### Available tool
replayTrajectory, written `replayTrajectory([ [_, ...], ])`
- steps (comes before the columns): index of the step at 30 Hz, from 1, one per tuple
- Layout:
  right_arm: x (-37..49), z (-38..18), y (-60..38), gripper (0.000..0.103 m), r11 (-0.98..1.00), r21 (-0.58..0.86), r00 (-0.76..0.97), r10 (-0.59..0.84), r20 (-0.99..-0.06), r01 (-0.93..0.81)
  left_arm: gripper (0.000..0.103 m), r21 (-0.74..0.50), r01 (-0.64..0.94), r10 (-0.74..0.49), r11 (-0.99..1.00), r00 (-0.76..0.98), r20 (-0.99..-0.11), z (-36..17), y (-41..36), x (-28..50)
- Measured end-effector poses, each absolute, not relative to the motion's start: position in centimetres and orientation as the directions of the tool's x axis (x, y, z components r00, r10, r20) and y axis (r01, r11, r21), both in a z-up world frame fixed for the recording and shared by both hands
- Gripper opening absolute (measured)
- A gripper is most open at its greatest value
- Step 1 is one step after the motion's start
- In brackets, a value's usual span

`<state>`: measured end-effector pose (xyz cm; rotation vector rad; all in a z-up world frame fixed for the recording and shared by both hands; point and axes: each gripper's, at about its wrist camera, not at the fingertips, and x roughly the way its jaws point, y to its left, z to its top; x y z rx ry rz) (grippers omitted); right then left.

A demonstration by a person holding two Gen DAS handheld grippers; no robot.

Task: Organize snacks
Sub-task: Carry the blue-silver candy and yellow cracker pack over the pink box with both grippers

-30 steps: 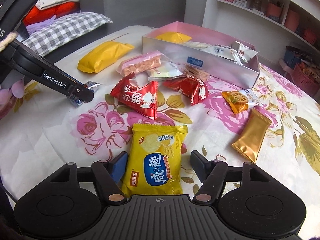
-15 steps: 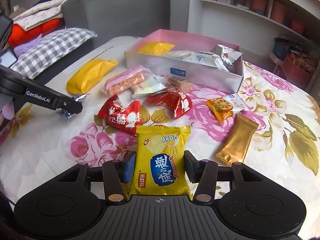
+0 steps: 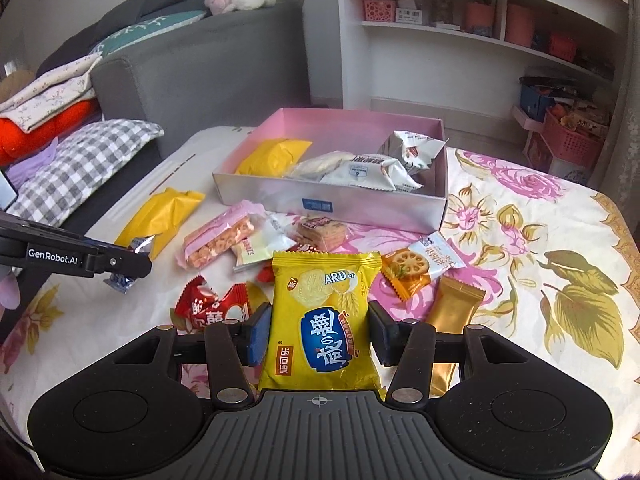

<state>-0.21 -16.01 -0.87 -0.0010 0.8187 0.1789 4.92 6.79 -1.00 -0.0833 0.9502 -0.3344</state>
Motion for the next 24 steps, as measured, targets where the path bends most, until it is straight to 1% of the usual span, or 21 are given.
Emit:
replayTrajectory([
  [10, 2.8, 1.2, -17.2, 0.049, 0.986, 0.135, 0.709, 0.162, -0.686, -0.095, 0.021, -0.27, 0.232, -0.355, 0.935, 0.585, -0.729, 0.9, 4.7, 6.4],
  [24, 8.0, 1.7, -18.0, 0.049, 0.981, 0.192, 0.754, 0.143, -0.641, -0.023, 0.021, -0.293, 0.17, -0.331, 0.941, 0.642, -0.691, 1.3, 1.5, 10.2],
])
